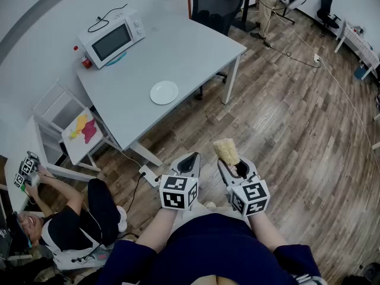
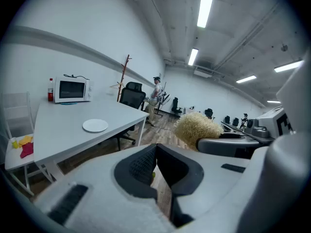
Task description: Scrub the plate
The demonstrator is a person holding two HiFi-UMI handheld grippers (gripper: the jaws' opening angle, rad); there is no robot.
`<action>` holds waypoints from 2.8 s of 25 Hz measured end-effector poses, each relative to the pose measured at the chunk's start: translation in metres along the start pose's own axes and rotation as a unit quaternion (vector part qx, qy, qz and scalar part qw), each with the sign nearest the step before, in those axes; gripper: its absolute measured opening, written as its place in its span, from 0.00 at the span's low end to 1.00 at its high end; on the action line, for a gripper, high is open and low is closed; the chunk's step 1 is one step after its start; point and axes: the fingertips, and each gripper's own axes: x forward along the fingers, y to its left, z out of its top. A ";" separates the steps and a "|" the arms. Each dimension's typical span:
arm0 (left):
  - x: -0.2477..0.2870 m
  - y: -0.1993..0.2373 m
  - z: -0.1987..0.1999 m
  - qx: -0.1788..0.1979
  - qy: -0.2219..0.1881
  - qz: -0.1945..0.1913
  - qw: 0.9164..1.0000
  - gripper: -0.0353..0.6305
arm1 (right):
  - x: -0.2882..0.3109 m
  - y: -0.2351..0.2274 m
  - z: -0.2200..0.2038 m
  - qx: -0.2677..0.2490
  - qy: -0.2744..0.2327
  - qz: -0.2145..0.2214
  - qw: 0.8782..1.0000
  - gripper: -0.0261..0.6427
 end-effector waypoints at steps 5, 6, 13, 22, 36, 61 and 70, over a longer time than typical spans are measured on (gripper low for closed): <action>-0.005 -0.003 -0.004 -0.003 0.001 0.000 1.000 0.08 | -0.005 0.004 -0.002 -0.003 0.002 0.003 1.000 0.31; -0.006 -0.005 -0.005 -0.004 0.001 0.000 1.000 0.08 | -0.007 0.005 -0.003 -0.004 0.002 0.004 1.000 0.31; -0.008 -0.015 -0.013 -0.009 0.003 0.003 1.000 0.08 | -0.016 0.002 -0.006 0.009 -0.002 0.008 1.000 0.31; -0.019 -0.013 -0.026 -0.016 0.011 0.016 1.000 0.08 | -0.020 0.008 -0.021 0.031 0.010 0.029 0.999 0.31; -0.011 0.029 -0.023 -0.049 0.015 0.050 0.997 0.08 | 0.002 0.008 -0.022 0.035 0.032 0.053 0.997 0.31; 0.097 0.198 0.072 -0.095 -0.008 0.116 0.989 0.08 | 0.215 -0.027 0.077 -0.028 0.043 0.123 0.991 0.31; 0.115 0.264 0.095 -0.111 -0.006 0.142 0.984 0.08 | 0.295 -0.016 0.097 -0.040 0.057 0.154 0.986 0.31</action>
